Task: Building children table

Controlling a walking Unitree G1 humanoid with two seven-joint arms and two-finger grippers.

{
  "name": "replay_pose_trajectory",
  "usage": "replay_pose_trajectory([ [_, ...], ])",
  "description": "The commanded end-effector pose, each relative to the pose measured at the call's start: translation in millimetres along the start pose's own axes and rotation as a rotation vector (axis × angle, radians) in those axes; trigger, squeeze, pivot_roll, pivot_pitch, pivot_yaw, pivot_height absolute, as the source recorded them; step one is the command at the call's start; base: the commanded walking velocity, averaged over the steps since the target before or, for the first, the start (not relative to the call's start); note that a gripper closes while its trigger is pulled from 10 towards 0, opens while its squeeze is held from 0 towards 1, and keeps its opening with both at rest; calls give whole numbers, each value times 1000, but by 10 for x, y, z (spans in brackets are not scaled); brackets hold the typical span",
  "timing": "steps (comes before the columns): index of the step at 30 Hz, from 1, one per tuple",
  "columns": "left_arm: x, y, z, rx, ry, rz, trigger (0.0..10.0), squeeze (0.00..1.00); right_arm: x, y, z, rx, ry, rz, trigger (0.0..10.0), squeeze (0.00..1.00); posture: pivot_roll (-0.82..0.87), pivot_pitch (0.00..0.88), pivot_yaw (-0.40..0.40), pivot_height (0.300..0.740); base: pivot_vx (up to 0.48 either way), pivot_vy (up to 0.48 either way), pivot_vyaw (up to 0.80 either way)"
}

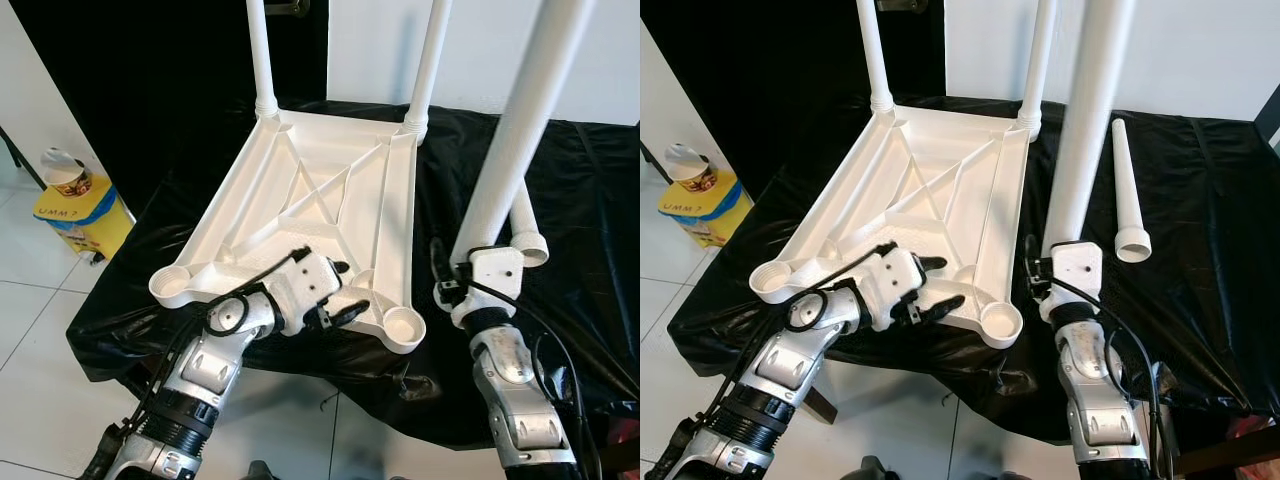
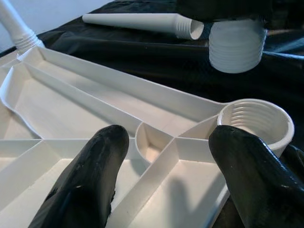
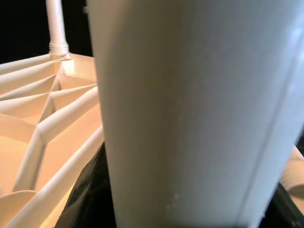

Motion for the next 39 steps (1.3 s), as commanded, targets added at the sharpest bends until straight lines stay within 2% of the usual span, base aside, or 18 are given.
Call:
replay_pose_trajectory([
  [1,147,67,-15,-60,152,-41,10000,0,-34,-6,24,-3,-27,13,10000,0,6,20,-15,740,0,0,-800],
  [13,259,169,-67,-133,243,-135,10000,0,-17,47,130,-42,-28,28,10000,0,21,7,-21,740,0,0,-723],
  [26,310,120,-159,-132,287,-218,10000,0,-33,89,181,-76,-28,15,10000,0,31,6,-27,740,0,0,0],
  [39,330,87,-191,-110,310,-236,10000,0,-3,68,175,-84,-17,14,10000,0,36,11,-26,740,0,436,0],
])
Point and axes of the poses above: a point about 5 cm out from each wrist's last joint towards the gripper, its own z axis pointing out of the wrist towards the gripper, its own y axis along the axis of the wrist's last joint, x = y × z, the point moved 4 cm from there along z, pointing out of the wrist towards the gripper, and after that the axes turned 15 degrees about -z, right-handed, at the moved point
